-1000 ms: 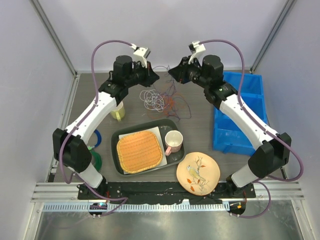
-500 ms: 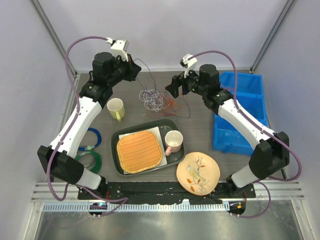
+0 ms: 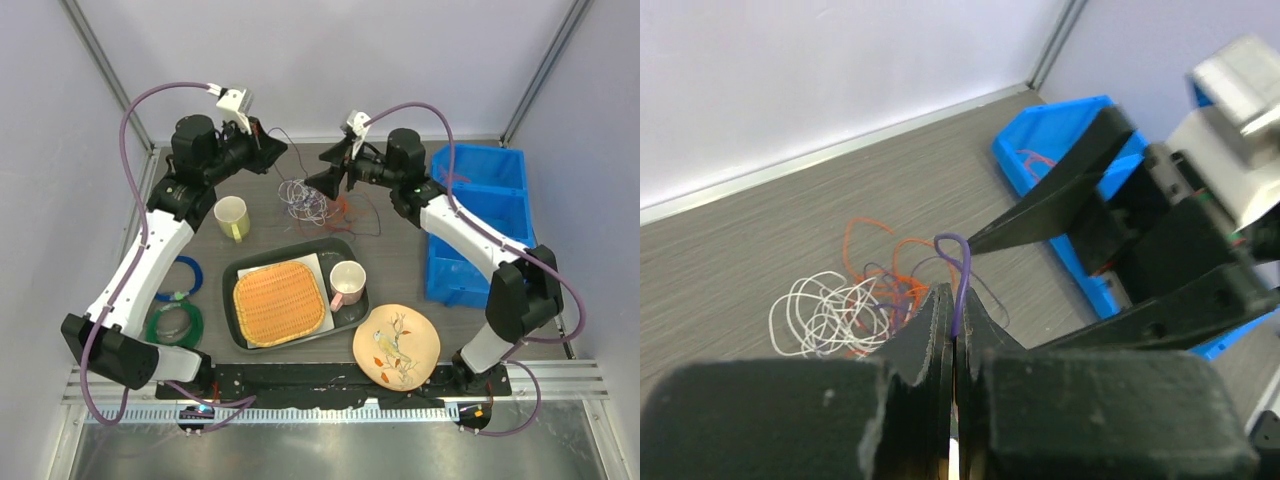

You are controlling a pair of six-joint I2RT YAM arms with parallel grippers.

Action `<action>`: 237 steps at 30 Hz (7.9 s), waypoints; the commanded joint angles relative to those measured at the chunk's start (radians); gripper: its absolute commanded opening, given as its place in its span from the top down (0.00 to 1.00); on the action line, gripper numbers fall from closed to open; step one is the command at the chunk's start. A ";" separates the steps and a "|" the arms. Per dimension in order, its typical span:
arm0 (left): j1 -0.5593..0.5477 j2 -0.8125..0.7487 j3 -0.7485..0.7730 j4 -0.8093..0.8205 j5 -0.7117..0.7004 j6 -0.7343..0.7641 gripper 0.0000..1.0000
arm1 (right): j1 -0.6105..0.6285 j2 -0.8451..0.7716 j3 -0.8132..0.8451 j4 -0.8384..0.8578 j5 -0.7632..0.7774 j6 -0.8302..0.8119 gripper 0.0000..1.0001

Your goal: Untangle the cables

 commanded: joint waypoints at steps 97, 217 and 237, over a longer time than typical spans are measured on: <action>-0.060 0.234 -0.468 0.675 -0.449 -0.213 1.00 | -0.482 -0.208 0.316 -0.347 1.296 0.210 0.99; -0.053 -0.074 -0.580 0.153 -0.238 -0.224 0.00 | -0.051 0.822 0.853 -0.554 0.931 0.008 0.21; -0.053 -0.042 -0.567 0.157 -0.225 -0.233 0.00 | -0.055 0.910 0.808 -0.580 0.757 0.035 0.39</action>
